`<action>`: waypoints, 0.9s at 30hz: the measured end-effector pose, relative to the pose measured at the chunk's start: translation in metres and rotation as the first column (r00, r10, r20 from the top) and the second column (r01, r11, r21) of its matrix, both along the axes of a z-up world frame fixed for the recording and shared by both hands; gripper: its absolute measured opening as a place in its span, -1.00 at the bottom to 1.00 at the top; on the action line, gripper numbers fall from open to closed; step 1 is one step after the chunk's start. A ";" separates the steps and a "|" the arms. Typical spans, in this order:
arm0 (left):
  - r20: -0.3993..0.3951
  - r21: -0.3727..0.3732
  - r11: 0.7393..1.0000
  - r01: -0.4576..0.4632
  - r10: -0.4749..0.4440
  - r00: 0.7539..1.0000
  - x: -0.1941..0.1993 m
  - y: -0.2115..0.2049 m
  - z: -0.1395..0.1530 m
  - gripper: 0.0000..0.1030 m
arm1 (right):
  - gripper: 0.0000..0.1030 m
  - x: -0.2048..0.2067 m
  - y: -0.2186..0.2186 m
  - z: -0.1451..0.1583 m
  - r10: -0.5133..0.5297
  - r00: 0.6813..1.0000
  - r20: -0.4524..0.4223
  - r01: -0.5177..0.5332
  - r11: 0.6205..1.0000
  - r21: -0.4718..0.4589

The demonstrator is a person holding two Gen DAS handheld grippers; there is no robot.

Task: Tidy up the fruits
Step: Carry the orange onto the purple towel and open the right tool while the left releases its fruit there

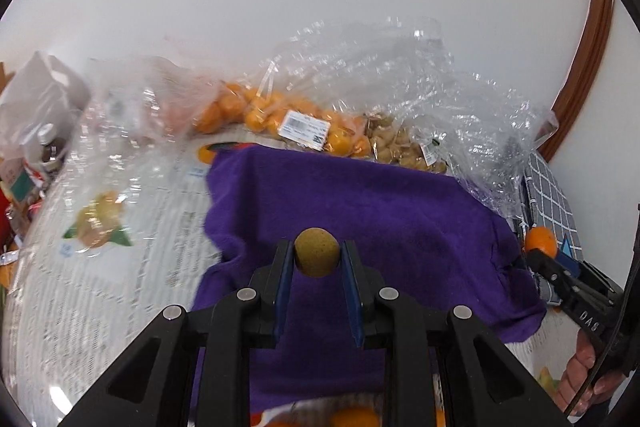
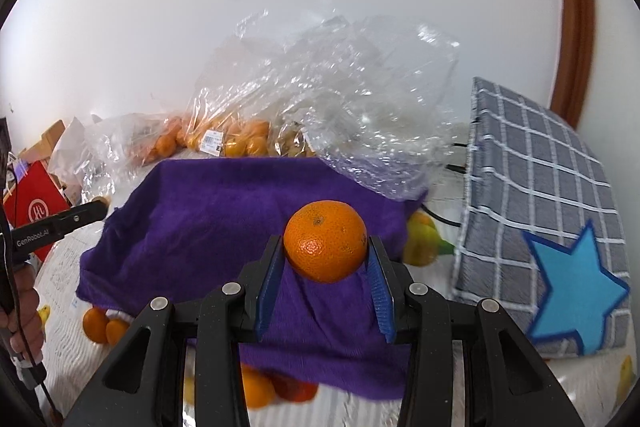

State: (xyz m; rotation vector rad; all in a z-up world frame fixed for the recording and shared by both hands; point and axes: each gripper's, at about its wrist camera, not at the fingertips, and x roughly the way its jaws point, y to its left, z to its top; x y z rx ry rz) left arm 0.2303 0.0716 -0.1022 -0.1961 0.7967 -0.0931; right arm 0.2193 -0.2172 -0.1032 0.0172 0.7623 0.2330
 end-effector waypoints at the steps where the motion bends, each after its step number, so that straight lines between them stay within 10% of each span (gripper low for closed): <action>1: -0.010 -0.004 1.000 0.001 -0.001 1.000 0.004 -0.002 -0.003 -0.55 | -0.20 0.006 0.004 -0.005 0.012 1.000 -0.016 -0.012 1.000 -0.014; 13: -0.158 0.003 0.999 0.032 -0.031 0.987 0.033 -0.020 -0.049 -0.55 | -0.20 0.030 0.026 -0.048 0.054 0.991 -0.120 -0.061 0.997 -0.055; 27: -0.158 -0.001 0.999 0.036 -0.036 0.987 0.037 -0.018 -0.053 -0.54 | -0.20 0.034 0.029 -0.060 0.061 0.986 -0.156 -0.068 0.997 -0.043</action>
